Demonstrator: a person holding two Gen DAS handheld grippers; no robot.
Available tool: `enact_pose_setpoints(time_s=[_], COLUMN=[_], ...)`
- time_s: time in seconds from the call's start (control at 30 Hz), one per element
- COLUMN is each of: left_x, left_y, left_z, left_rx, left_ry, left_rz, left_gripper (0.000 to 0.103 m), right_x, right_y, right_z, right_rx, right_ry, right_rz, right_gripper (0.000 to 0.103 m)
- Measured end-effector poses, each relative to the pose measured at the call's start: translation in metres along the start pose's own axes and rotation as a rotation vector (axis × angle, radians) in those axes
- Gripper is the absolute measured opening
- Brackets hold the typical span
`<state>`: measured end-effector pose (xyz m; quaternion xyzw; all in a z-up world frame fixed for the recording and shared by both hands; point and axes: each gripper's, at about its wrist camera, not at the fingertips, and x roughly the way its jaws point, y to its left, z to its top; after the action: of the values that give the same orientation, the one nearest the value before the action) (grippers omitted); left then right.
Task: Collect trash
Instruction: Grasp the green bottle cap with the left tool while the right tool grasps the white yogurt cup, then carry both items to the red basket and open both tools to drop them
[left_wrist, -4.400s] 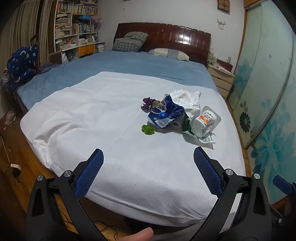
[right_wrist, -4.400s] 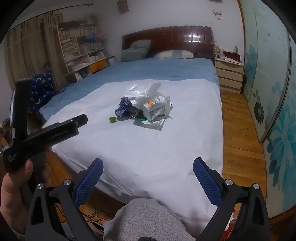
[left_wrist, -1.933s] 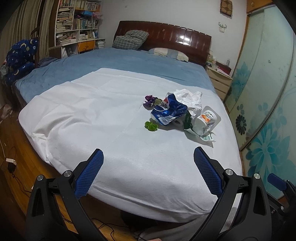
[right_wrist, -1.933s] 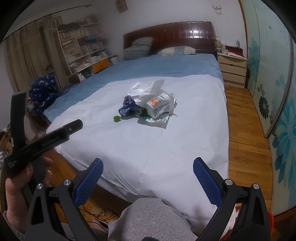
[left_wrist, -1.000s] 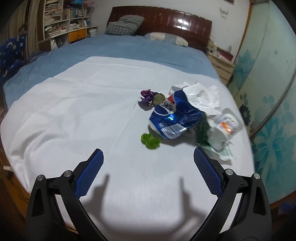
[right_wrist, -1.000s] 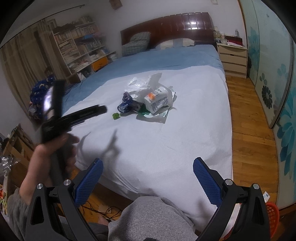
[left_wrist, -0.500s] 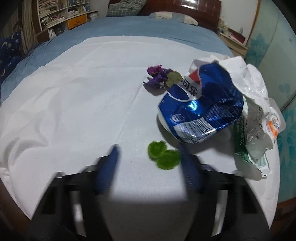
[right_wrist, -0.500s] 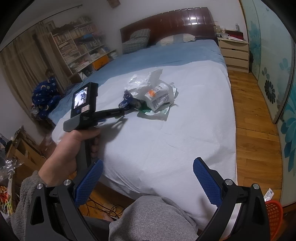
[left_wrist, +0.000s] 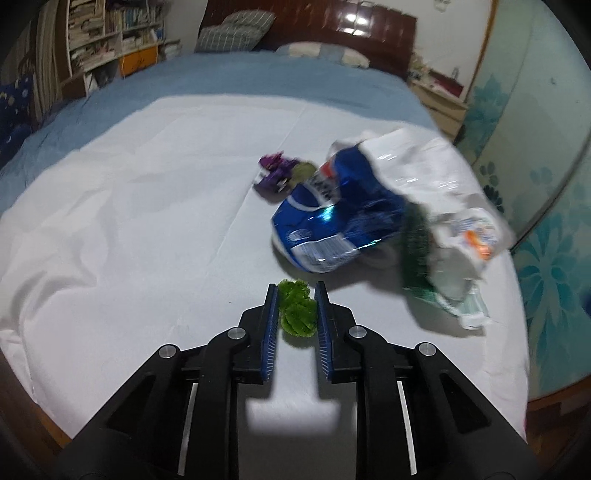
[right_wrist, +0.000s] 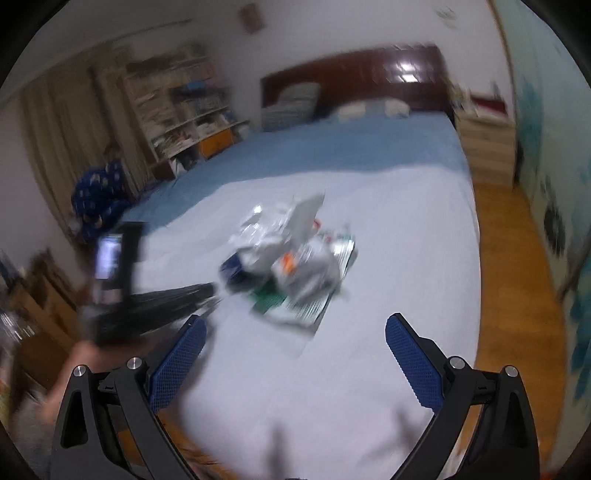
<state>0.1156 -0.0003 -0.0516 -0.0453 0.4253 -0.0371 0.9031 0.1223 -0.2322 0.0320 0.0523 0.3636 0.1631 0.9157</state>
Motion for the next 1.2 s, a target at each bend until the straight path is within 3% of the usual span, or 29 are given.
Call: enact_pose_setpoints(time_s=[0.17,0.37,0.43,0.5,0.73,0.87,0.97,1.2], left_x=[-0.020,-0.017,-0.014,-0.012,-0.015,-0.027,-0.048,-0.127], left_y=[-0.003,-0.004,-0.005,-0.004,-0.005,-0.008,-0.013,-0.045], left_z=[-0.008,-0.006,-0.005,-0.004,-0.006,-0.013,-0.019,-0.009], left_rx=[-0.015,-0.057,-0.055,-0.053,-0.063,-0.059,-0.048,-0.030], left_ry=[-0.033,-0.031,-0.030,-0.030,-0.034,-0.056,-0.089,-0.233], left_rz=[-0.050,-0.106,-0.113,-0.115,-0.113,-0.114,-0.106,-0.138], left_gripper=[0.019,0.019,0.019,0.019,0.019,0.019,0.019,0.019], right_x=[0.056,0.108,0.122,0.137,0.141,0.119,0.073,-0.099], right_y=[-0.006,0.001,0.001,0.002,-0.001,-0.009,-0.010,-0.023], right_z=[0.028,0.038,0.040,0.041,0.032,0.032,0.037,0.050], right_rx=[-0.078,-0.107,-0.101,-0.101,-0.054,-0.003,0.005,-0.030], right_ry=[0.013,0.054,0.072,0.106,0.112,0.098,0.045,-0.172], right_rz=[-0.061,-0.012,0.016,0.047,0.114,0.138,0.166,0.214], right_gripper=[0.096,0.094,0.087,0.071,0.067,0.067,0.067,0.067])
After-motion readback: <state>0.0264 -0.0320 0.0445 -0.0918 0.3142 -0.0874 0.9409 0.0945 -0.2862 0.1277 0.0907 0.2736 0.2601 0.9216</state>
